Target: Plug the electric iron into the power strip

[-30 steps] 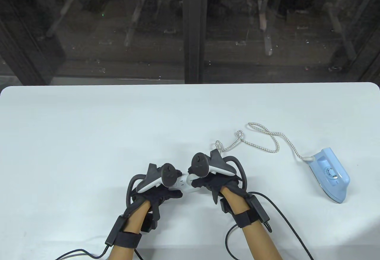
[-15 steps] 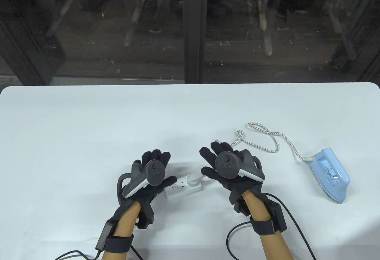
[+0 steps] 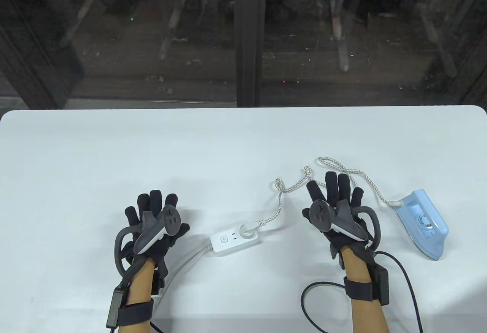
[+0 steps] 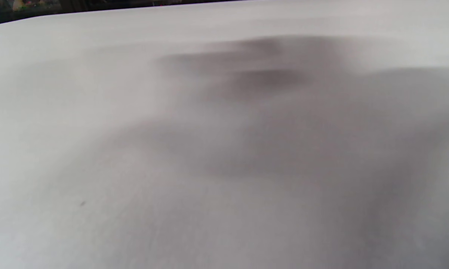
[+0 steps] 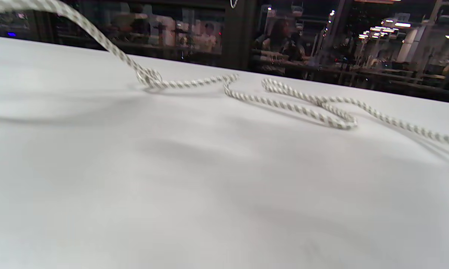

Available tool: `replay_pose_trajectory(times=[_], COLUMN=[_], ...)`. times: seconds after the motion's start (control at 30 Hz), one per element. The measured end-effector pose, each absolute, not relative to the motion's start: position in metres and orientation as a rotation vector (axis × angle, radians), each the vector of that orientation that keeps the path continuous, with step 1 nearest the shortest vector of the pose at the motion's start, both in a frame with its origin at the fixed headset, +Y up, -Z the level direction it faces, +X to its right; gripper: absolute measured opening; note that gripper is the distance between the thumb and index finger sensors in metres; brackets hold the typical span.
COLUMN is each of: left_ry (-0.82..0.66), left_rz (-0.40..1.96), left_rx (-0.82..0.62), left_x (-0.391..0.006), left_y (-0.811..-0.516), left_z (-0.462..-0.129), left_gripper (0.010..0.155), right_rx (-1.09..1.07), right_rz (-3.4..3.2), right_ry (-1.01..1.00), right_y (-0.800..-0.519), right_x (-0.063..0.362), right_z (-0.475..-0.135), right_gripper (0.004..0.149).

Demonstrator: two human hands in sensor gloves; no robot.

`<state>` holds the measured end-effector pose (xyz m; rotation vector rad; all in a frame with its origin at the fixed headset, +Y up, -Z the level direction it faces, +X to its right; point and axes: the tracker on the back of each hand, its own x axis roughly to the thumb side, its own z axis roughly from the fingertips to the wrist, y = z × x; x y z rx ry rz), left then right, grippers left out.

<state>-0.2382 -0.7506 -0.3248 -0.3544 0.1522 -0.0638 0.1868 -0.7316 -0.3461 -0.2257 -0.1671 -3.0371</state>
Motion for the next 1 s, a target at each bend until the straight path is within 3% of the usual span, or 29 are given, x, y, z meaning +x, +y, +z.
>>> replay_pose_trajectory(times=[1.0], left_ry=[0.154], left_rz=[-0.088], left_rx=[-0.408], left_x=[-0.235], left_y=[-0.759], left_z=[-0.326], left_gripper=[0.079], right_rx=[-0.229], right_rz=[-2.981], right_ry=[-0.287], right_y=[-0.745], right_x=[0.179], right_z=[-0.347], right_gripper=[0.074])
